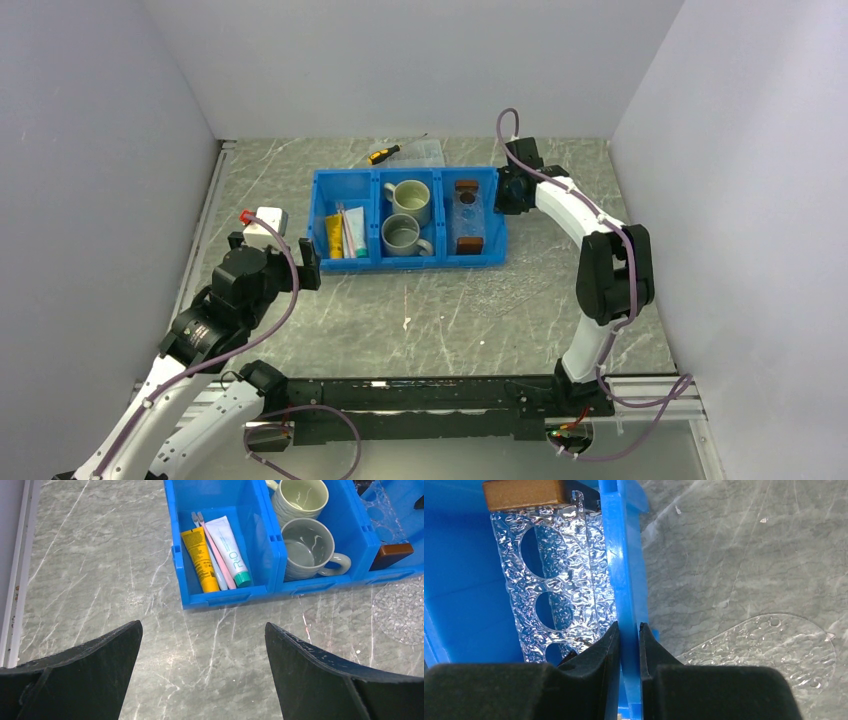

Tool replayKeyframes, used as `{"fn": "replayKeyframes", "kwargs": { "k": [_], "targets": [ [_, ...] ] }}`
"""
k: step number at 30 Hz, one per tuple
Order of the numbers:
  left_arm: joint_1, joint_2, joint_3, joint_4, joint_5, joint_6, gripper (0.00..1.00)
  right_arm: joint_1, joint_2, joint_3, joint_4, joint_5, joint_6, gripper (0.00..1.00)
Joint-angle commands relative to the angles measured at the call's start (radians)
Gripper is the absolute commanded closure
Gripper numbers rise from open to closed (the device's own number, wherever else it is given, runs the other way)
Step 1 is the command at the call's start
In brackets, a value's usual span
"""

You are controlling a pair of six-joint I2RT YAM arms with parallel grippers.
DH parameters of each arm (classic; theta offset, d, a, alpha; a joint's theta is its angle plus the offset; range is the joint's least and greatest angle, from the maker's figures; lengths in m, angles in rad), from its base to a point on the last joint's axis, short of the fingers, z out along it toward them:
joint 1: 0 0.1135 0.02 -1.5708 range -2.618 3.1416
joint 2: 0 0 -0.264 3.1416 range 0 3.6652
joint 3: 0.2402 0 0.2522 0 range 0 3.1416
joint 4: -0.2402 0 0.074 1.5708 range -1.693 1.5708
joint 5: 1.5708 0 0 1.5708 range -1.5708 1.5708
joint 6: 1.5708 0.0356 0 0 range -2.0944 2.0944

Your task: Prepare toiletry sets of a toothbrush and toothpaste on the tray

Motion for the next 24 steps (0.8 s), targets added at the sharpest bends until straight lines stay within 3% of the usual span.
{"fn": "replayKeyframes", "kwargs": {
  "k": [1,3,9,13,24],
  "targets": [
    [-0.001,0.005,0.024,0.021,-0.005,-0.007,0.01,-0.044,-0.013,0.001,0.031,0.084,0.042,1.0],
    [-0.001,0.006,0.024,0.022,-0.003,-0.007,0.01,-0.045,-0.013,0.008,0.025,0.077,0.042,1.0],
    [-0.001,0.006,0.026,0.022,0.001,-0.006,0.01,-0.044,-0.066,0.002,0.025,0.069,0.04,0.55],
    [-0.002,0.008,0.023,0.027,0.014,-0.004,0.01,-0.043,-0.112,0.006,0.0,0.069,0.036,0.39],
    [-0.001,0.001,0.029,0.022,0.033,-0.009,0.01,-0.044,-0.409,-0.208,0.014,0.137,0.068,0.31]
  ]
}}
